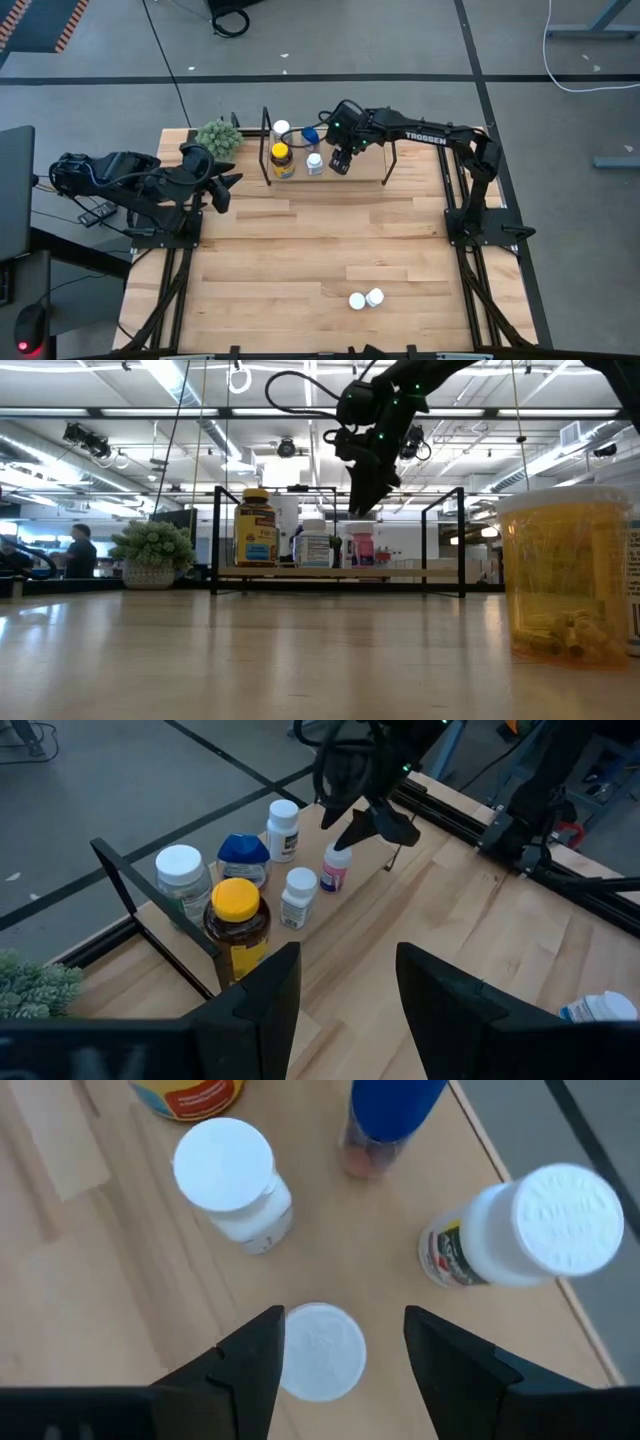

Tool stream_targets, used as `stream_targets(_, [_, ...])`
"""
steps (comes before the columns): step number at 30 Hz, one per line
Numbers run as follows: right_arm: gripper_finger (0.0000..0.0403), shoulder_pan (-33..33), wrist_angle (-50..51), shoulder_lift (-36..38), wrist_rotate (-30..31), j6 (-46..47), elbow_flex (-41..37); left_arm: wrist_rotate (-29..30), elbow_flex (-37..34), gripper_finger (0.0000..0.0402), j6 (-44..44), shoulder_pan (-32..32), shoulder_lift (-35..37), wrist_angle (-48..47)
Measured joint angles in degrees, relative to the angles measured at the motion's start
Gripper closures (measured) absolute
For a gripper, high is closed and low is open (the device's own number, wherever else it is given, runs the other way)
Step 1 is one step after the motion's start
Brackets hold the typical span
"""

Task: Pick and place medicine bottles onto shelf by color
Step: Put the white and blue medicine bottle on the shelf

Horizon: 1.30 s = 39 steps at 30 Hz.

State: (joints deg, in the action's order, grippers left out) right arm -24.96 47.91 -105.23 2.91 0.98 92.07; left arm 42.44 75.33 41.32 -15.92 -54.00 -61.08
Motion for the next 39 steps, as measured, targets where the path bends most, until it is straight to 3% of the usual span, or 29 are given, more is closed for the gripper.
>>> stream_targets(16, [0.0189, 5.7, 18.8, 0.1, -4.5, 9.6, 5.1, 0.0, 0.0, 0.0230, 0.0, 0.0, 0.0, 0.2])
stream_targets(23, [0.0189, 14.2, 22.8, 1.3, -6.2, 15.2, 5.1, 0.0, 0.0, 0.0230, 0.0, 0.0, 0.0, 0.3])
stream_targets(33, [0.0176, 32.0, 22.1, 2.1, -6.4, 27.7, 5.1, -0.1, 0.0, 0.0230, -1.5, 0.0, 0.0, 0.3])
stream_targets(39, [0.0140, 40.8, 21.5, 2.1, -4.1, 45.3, 5.1, -3.6, 0.0, 0.0230, -3.5, 0.0, 0.0, 0.3])
